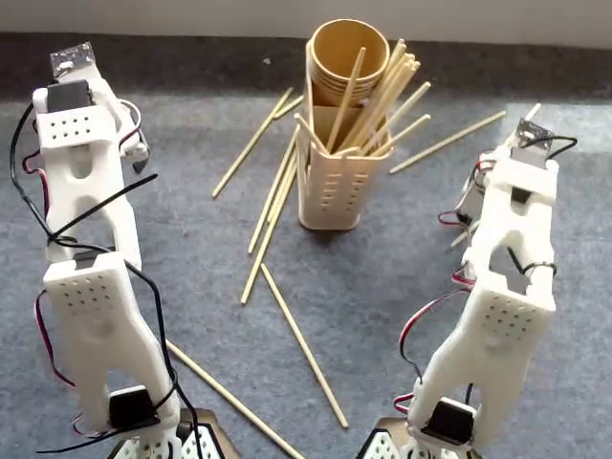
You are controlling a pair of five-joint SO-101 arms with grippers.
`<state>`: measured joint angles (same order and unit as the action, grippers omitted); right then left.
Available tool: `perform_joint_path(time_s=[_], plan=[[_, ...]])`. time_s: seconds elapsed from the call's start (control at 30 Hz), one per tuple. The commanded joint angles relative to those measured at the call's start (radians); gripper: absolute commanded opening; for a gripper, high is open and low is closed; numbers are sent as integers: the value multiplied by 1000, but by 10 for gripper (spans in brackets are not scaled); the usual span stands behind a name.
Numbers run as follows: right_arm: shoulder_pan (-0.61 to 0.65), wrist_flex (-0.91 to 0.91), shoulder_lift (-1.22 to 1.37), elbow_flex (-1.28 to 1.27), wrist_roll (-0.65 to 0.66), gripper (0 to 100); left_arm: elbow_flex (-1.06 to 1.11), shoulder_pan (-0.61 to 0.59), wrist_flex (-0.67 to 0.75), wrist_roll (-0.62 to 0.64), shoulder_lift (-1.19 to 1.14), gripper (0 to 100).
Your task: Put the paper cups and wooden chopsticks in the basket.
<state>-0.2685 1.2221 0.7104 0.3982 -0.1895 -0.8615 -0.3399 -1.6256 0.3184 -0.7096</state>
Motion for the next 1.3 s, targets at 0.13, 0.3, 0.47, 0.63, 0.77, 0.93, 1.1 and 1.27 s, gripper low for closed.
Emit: perform_joint_path(time_s=[0.13,0.3,0.47,0.63,0.77,0.93,1.1,1.27], plan=[[-94,125,237,427,34,142,-4,19,3,9,15,112],[-101,214,331,633,132,0,-4,19,2,9,13,112],[-82,328,341,888,245,5,-2,19,0,9,10,112],[-47,435,300,1366,195,5,-1,21,3,9,8,112],[59,389,61,1326,106,5,1,25,6,9,8,111],[294,326,-162,1368,80,5,2,35,6,9,7,111],[503,318,-200,1371,78,5,2,35,3,9,7,111],[584,320,-157,1372,77,5,2,35,2,9,7,111]])
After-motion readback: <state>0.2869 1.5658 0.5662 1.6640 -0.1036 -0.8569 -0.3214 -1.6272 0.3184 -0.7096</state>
